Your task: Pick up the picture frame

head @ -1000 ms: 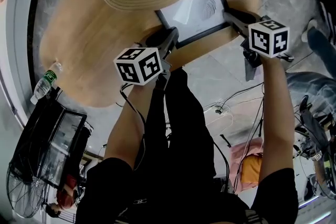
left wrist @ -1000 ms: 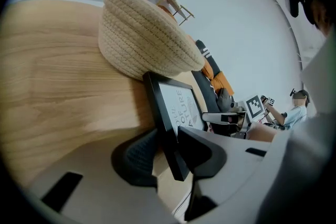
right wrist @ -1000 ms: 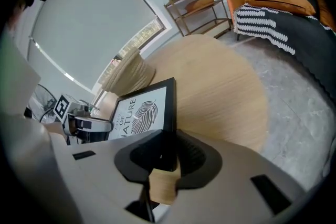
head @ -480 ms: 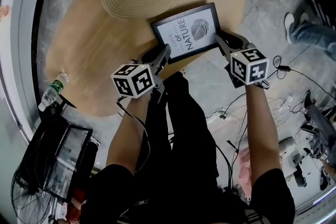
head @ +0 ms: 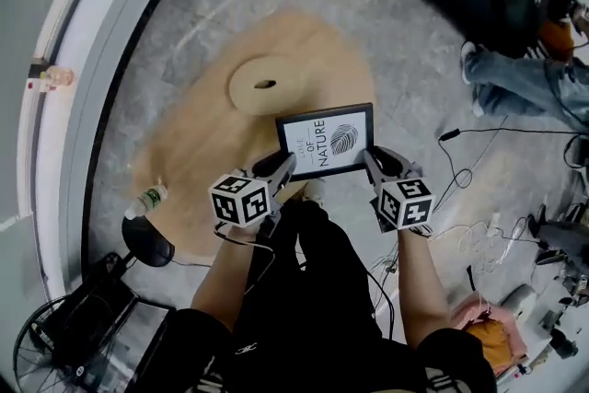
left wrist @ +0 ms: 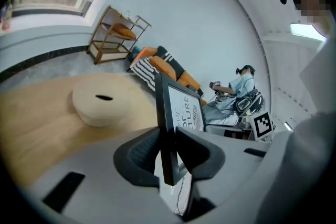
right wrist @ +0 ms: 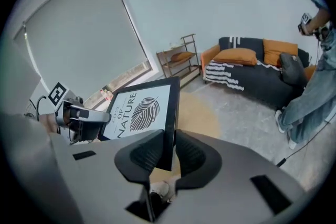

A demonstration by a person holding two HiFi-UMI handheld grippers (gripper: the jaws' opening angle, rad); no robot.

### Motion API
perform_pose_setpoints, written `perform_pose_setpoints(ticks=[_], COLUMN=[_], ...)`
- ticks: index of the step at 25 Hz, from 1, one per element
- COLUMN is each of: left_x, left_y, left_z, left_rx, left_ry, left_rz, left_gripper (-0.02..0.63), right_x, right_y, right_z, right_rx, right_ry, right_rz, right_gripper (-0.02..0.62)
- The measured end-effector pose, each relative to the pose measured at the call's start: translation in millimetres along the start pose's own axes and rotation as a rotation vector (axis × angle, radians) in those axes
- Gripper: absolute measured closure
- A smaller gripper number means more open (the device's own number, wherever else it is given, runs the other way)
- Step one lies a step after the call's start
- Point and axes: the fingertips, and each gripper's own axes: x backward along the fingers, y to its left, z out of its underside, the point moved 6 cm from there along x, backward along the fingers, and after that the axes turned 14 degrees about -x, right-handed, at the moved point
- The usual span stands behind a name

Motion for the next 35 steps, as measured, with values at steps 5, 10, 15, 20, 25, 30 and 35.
perform_pose_setpoints(ticks=[5, 10, 15, 20, 25, 30, 35], left_x=[-180.7, -289.9, -198.2, -141.5, -113.7, -107.7, -105.1], left_y=[113.3, 190.3, 148.0, 121.1, 103.3, 101.3, 99.3], left_z=[164.9, 241.7, 160.5, 137.6, 134.1, 130.9, 131.2], left_rx=[-0.012, -0.071, -0.247, -0.400, -0.487, -0.509, -0.518], left_ry=[-0.107, -0.232, -0.372, -0.528, -0.628, -0.636, -0.629], left_rz=[0.107, 0.123, 0.075, 0.041, 0.017, -0.001, 0.004], left_gripper=[0.497, 0.495, 0.494, 0.491, 0.491, 0.491, 0.489], right_x=[-152.1, -255.7, -182.6, -136.2, -111.8, -109.4, -107.1], right_y=[-141.0, -221.9, -138.5, -87.5, -67.7, -65.6, -64.1], right_z=[108.3, 157.9, 105.7, 100.8, 102.9, 104.4, 105.8], right_rx=[0.141, 0.231, 0.305, 0.403, 0.456, 0.463, 0.459], right_ry=[-0.101, -0.227, -0.413, -0.616, -0.717, -0.737, -0.739], right_rz=[0.099, 0.130, 0.078, 0.038, 0.019, 0.021, 0.029], right_gripper=[0.506, 0.508, 0.508, 0.508, 0.509, 0.509, 0.509])
